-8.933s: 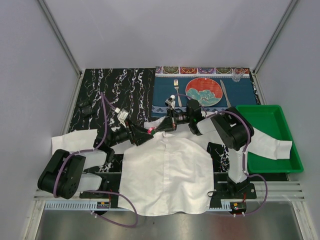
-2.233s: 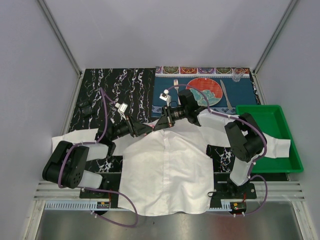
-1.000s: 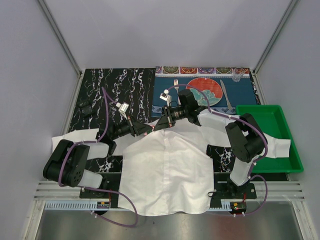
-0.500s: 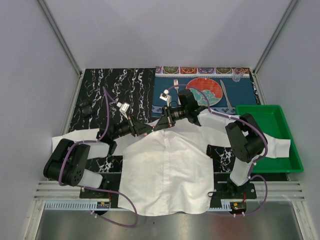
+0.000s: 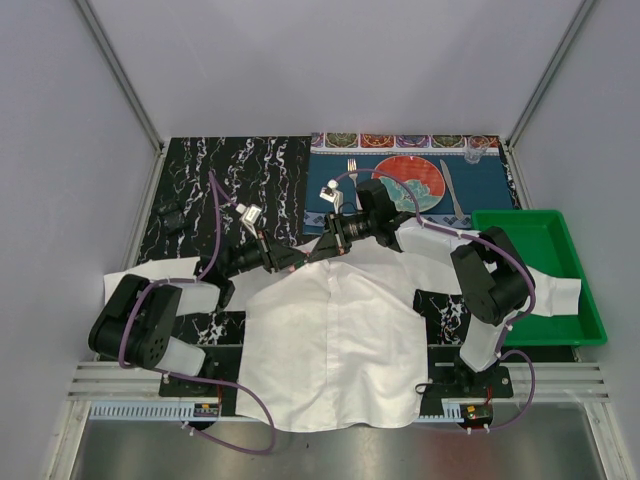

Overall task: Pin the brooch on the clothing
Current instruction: Pin the brooch to the clothes.

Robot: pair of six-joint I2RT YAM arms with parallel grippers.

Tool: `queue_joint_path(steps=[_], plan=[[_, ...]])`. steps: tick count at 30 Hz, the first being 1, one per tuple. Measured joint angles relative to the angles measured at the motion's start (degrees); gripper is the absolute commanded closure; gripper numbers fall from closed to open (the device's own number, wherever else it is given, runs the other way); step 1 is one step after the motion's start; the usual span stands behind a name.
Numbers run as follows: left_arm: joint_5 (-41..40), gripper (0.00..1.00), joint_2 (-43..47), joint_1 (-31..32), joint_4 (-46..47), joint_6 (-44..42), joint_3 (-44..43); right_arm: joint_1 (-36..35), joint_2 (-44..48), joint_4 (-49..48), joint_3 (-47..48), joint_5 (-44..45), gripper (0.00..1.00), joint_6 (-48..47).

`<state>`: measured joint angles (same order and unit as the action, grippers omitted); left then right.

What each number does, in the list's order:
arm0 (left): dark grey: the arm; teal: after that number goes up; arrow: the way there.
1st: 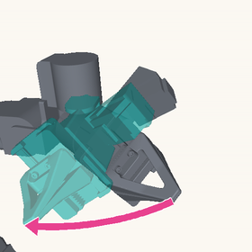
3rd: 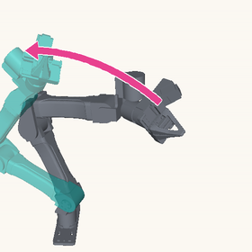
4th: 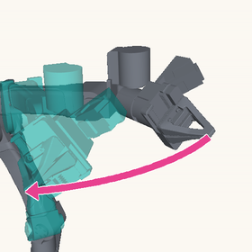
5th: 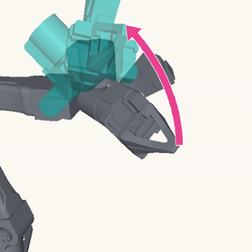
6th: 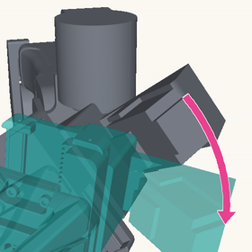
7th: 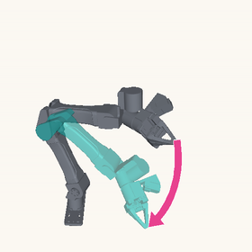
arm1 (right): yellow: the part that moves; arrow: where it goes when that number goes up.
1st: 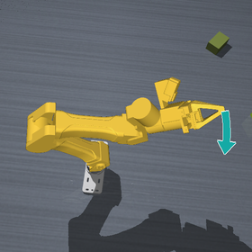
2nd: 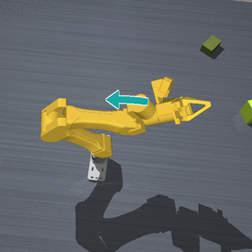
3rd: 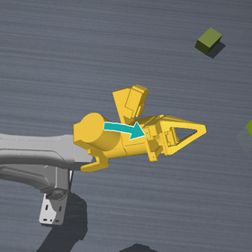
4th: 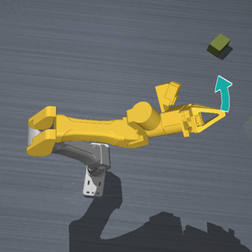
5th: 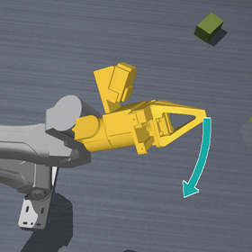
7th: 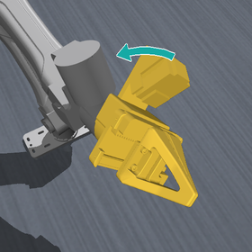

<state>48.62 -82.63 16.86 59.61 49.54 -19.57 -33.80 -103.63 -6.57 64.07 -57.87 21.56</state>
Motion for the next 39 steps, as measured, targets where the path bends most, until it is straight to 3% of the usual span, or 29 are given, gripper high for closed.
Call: queue_joint_path(steps=[13,23,33,39], plan=[[0.8,0.64,-1.1,1.0,0.4,0.1,-0.7,-0.1,0.1,0.2,0.0,-0.1,1.0,-0.3],[1.8,0.49,-2.0,1.7,4.0,4.2,-0.7,-0.9,0.5,-0.7,0.0,-0.3,1.0,-0.3],[4.0,0.49,-2.0,-5.2,6.5,7.2,-0.7,-1.1,1.1,-0.9,0.0,-1.3,1.0,-0.9],[6.3,0.52,-1.4,-5.9,6.3,6.1,-0.4,-1.1,1.1,-0.8,0.0,-1.4,1.0,-1.2]])
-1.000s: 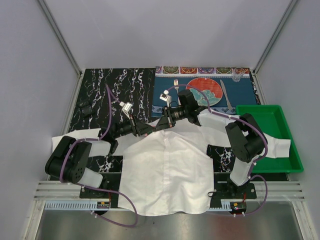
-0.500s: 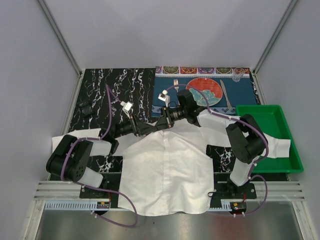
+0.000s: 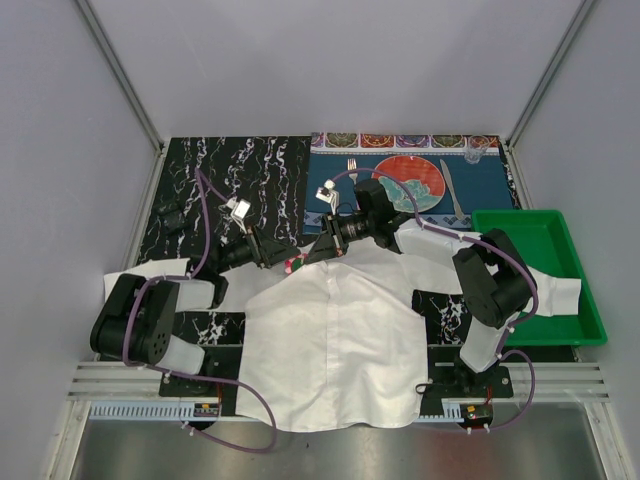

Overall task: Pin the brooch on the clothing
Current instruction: Pin the brooch to the clothes, then flatten out the clothes at the center of the board.

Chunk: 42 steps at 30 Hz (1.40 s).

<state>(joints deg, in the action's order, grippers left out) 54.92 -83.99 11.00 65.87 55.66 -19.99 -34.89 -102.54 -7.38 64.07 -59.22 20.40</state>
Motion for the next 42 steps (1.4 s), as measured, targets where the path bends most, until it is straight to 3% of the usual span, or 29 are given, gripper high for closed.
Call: queue_joint_path(steps=[2,8,12,16,19,25,32,37,42], plan=[[0.8,0.59,0.8,0.0,-0.6,-1.0,0.0,0.0,0.0,0.0,0.0,0.0,1.0,-0.1],[2.0,0.62,4.7,0.0,-7.6,-7.3,0.0,0.0,0.0,0.5,0.3,0.0,1.0,-0.4],[2.5,0.78,6.3,0.0,-13.6,-11.6,-0.1,0.0,0.0,0.6,0.7,0.0,1.0,-0.7],[3.3,0.94,7.9,0.0,-18.5,-15.7,-1.1,0.0,0.0,1.4,0.7,0.1,0.82,-1.1],[3.5,1.0,8.9,0.0,-21.9,-19.0,-2.3,0.0,0.0,2.1,1.1,0.1,0.61,-1.3],[1.2,1.0,10.7,0.0,-35.7,-30.3,-6.2,1.5,0.0,4.5,2.4,-0.4,0.48,-1.4],[-9.6,1.0,14.8,4.1,-56.0,-50.7,-14.1,9.1,-1.2,11.4,5.2,-0.4,0.49,-1.0],[-24.6,1.0,18.0,13.6,-64.5,-65.9,-16.0,11.5,-3.3,17.7,7.2,0.2,0.5,-2.0],[-40.2,1.0,18.4,23.8,-67.3,-79.9,-15.3,11.5,-5.6,25.1,10.1,1.8,0.51,-4.7]])
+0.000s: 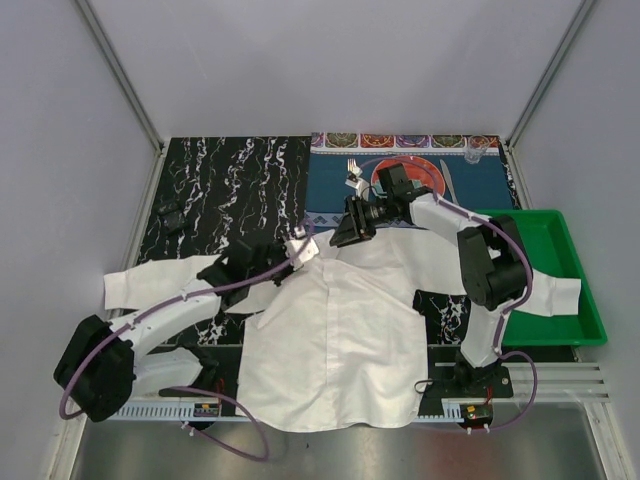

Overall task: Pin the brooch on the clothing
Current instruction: Flatten out the clothes at the center of the board.

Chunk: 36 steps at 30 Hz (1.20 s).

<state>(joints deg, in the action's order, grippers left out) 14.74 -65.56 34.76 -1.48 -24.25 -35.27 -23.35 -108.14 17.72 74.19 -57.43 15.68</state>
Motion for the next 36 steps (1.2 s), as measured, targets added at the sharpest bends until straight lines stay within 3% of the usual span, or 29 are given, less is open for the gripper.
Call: queue_joint_path(steps=[7,10,11,14,18,22,25,28,32,36], plan=[[-17.3,1.0,0.3,16.3,-0.1,-11.6,6.4,0.0,-1.4,7.9,2.2,2.6,0.51,-3.4],[-21.9,0.87,-2.3,22.1,-0.3,-13.0,7.1,0.0,-2.5,10.4,3.3,3.6,0.51,-4.6],[-23.1,0.72,-3.5,23.4,-0.3,-13.3,7.1,0.0,-2.8,11.1,3.5,4.0,0.51,-5.0],[-24.2,0.49,-5.3,25.3,-1.1,-13.6,7.0,0.0,-3.7,14.3,4.8,5.2,0.5,-6.6],[-21.7,0.34,-4.0,25.7,-5.4,-13.2,6.2,0.4,-4.6,19.5,7.5,7.4,0.48,-10.5],[-15.3,0.3,3.3,25.7,-11.3,-13.4,6.1,1.6,-4.7,25.0,11.1,10.3,0.46,-15.7],[-8.8,0.28,11.4,23.4,-15.3,-12.7,5.4,2.3,-4.7,28.9,14.8,14.0,0.47,-20.7],[-2.8,0.28,14.8,13.6,-18.7,-11.1,1.3,2.5,-4.7,31.3,17.5,18.3,0.46,-25.5],[3.0,0.3,7.6,-2.6,-22.4,-8.3,-9.1,2.5,-5.0,33.3,19.2,24.2,0.48,-30.6],[6.4,0.33,-7.1,-12.9,-24.5,-5.0,-19.7,2.5,-7.2,33.9,21.2,29.0,0.49,-33.9]])
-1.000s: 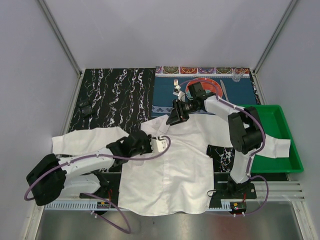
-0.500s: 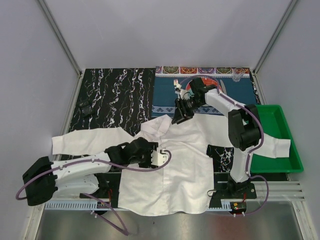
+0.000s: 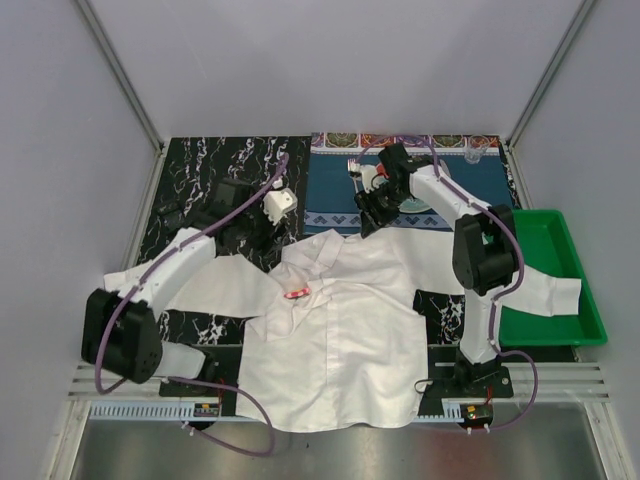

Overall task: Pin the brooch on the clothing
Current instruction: Flatten out the clothes at the center of the board.

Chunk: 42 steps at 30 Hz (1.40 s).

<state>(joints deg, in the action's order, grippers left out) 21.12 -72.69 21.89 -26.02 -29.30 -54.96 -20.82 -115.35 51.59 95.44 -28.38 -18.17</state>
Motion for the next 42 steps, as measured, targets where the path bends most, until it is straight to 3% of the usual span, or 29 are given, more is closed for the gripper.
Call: queue_joint_path(steps=[6,15,23,34,38,39,41,42], plan=[[1.9,0.33,-15.3,-2.5,-5.0,3.1,-4.4,0.0,-4.1,-0.4,0.8,5.3,0.48,-2.9],[3.7,0.34,-26.5,-2.5,-9.9,9.4,-8.4,0.0,-7.9,-2.6,1.0,9.9,0.47,-4.8],[3.7,0.34,-30.2,-3.4,-11.0,12.5,-12.4,0.0,-8.5,-4.0,2.3,10.3,0.41,-5.7],[4.3,0.36,-32.7,-5.4,-11.9,14.5,-12.8,0.0,-10.7,-5.2,4.7,10.4,0.48,-9.6],[4.9,0.38,-33.6,-5.0,-12.0,14.8,-13.7,0.0,-11.9,-5.3,4.9,10.6,0.54,-10.8],[5.1,0.39,-33.8,-4.9,-12.0,14.8,-13.9,0.0,-12.0,-5.4,5.0,10.6,0.65,-11.0],[5.5,0.47,-34.4,-4.7,-12.0,15.0,-14.6,0.0,-12.1,-5.5,5.0,10.7,0.78,-11.8],[5.6,0.5,-34.7,-4.6,-12.0,15.1,-14.8,0.0,-12.1,-5.5,5.0,10.8,0.91,-12.2]])
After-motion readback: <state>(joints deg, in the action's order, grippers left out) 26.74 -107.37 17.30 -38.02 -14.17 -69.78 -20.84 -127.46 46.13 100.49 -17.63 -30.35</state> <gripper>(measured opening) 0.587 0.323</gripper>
